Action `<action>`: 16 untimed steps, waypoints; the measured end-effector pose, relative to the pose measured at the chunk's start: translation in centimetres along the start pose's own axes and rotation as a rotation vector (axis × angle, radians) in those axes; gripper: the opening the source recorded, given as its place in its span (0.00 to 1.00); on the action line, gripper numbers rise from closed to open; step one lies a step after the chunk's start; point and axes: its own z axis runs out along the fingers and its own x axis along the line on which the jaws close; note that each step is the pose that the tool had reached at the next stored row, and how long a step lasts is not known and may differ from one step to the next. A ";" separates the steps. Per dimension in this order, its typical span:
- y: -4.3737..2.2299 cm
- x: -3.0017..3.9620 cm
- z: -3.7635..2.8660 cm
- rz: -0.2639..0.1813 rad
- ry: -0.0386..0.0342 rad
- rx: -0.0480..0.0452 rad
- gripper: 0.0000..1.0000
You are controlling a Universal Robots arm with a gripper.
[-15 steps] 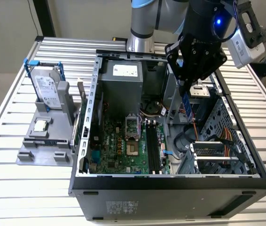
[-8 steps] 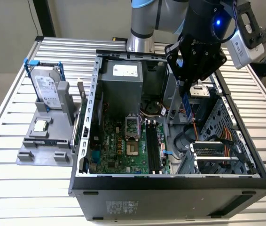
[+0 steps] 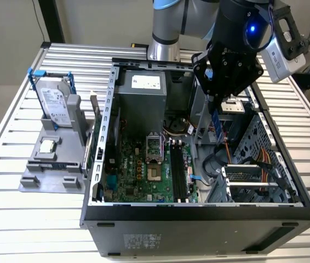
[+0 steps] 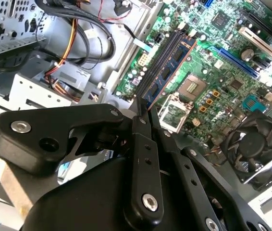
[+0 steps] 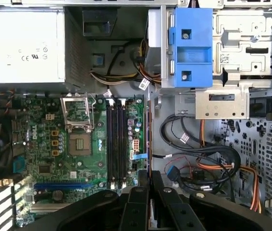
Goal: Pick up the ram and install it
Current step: 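Insert the ram into the slot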
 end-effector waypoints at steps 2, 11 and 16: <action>0.00 0.01 0.05 0.002 -0.0001 0.0007 0.00; -0.01 0.06 0.30 0.004 -0.0002 0.0015 0.00; -0.01 0.11 0.44 0.004 -0.0002 0.0016 0.00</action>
